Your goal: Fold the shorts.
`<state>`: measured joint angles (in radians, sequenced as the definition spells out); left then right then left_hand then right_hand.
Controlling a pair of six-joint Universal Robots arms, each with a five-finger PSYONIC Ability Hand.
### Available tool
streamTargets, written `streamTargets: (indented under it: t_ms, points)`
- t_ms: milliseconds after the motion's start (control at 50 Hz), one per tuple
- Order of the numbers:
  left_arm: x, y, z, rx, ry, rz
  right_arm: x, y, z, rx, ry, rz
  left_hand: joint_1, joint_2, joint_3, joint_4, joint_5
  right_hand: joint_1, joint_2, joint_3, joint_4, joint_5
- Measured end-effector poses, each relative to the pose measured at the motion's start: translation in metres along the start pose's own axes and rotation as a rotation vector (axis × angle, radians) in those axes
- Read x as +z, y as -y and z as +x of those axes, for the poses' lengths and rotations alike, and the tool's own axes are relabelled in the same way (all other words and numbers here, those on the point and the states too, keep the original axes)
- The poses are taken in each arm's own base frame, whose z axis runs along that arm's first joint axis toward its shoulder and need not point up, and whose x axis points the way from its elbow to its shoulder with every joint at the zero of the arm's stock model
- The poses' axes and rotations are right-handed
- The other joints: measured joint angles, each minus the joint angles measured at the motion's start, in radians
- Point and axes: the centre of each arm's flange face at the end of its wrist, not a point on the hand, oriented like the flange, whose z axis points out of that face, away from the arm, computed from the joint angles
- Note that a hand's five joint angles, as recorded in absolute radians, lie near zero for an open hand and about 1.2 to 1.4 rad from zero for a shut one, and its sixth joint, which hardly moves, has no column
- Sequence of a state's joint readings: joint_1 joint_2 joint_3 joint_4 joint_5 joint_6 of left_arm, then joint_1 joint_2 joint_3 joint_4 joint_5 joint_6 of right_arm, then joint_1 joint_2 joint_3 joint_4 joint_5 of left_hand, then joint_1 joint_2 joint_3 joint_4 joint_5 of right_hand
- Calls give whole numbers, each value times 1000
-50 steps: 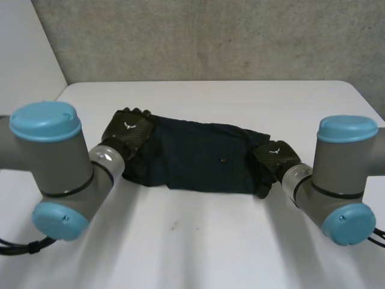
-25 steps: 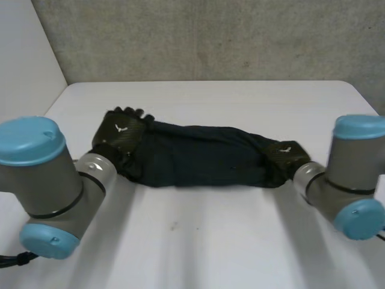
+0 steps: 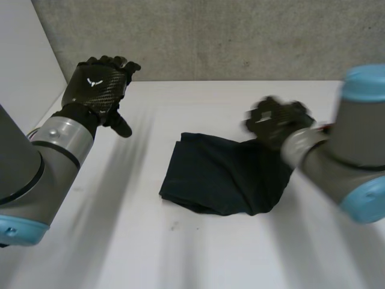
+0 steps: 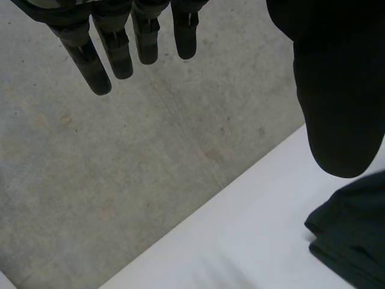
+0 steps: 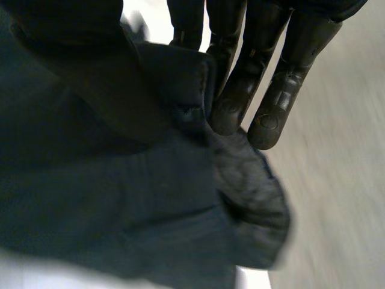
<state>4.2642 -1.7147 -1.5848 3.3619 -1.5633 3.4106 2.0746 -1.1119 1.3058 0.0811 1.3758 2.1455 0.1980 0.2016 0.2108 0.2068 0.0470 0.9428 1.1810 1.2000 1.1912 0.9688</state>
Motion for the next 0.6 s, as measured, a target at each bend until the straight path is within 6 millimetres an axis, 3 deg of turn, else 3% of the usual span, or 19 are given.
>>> streamTargets:
  t_ms: [60,100,140,160,200,240,260,320,420,480,600]
  points:
    - [6,2,0,-14,2,9,0,34,-39,-58,109,129,0,0,0,0,0,4,-1,-1,-1,0]
    - [10,4,0,-20,3,15,-1,45,-57,-76,163,185,0,0,0,0,0,4,-10,-15,-13,-2]
    - [15,6,0,-26,3,22,-2,56,-82,-83,239,259,0,0,0,0,0,-218,-316,-322,-321,-268]
    - [17,6,0,-28,4,25,-2,58,-87,-80,257,277,0,0,0,0,0,-218,-316,-322,-321,-268]
    - [23,8,0,-32,4,28,0,61,-98,-52,290,314,0,0,0,0,0,-458,-612,-626,-621,-566]
    - [27,9,0,-34,5,30,2,62,-99,-15,294,327,0,0,0,0,0,-572,-761,-778,-755,-704]
    - [31,9,0,-37,4,28,4,62,-98,29,287,332,0,0,0,0,0,-670,-865,-885,-875,-823]
    - [38,11,1,-47,0,22,10,59,-83,163,242,317,0,0,0,0,0,-734,-950,-975,-954,-892]
    - [48,11,8,-77,-24,7,12,44,-29,481,77,237,0,0,0,0,0,-740,-958,-992,-960,-897]
    - [52,8,20,-106,-57,-18,6,31,0,658,-24,181,0,0,0,0,0,-740,-958,-992,-959,-897]
    - [51,-13,57,-161,-150,-127,2,10,20,811,-99,81,0,0,0,0,0,-740,-958,-992,-959,-897]
